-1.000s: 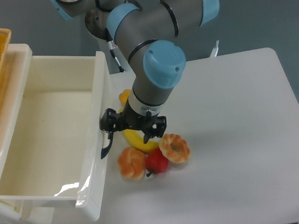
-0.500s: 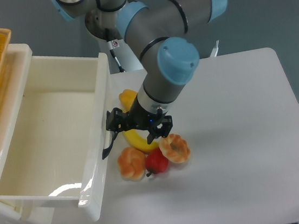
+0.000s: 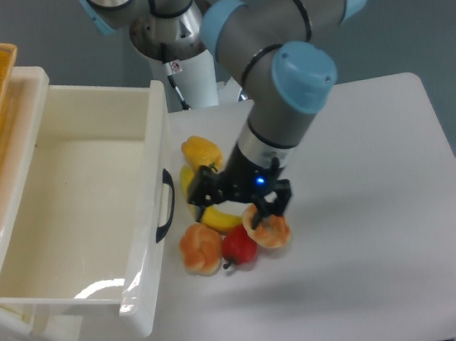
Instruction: Slide the top white drawer open
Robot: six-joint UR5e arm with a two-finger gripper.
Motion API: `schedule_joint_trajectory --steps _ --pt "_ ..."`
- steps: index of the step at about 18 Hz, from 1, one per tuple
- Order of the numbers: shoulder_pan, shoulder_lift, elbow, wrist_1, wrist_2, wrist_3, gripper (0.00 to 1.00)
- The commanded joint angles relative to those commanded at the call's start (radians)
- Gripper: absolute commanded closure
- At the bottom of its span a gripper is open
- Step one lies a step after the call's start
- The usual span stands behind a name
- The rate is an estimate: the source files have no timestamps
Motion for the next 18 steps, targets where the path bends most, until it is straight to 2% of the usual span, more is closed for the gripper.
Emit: schedule_joint_trajectory --steps 3,6,8,14,18 --pt "0.014 -0.031 0.005 0.009 0.123 0.146 0.0" --pt "0.017 -0.072 0.006 0.008 0.255 0.395 0.0" --pt "0.018 -0.091 0.011 0.009 0.314 0.502 0.0" --pt "0.035 -0.111 0.025 0.014 0.348 0.689 0.0" --pt "0.058 -0.132 0.023 0.069 0.375 0.747 0.0"
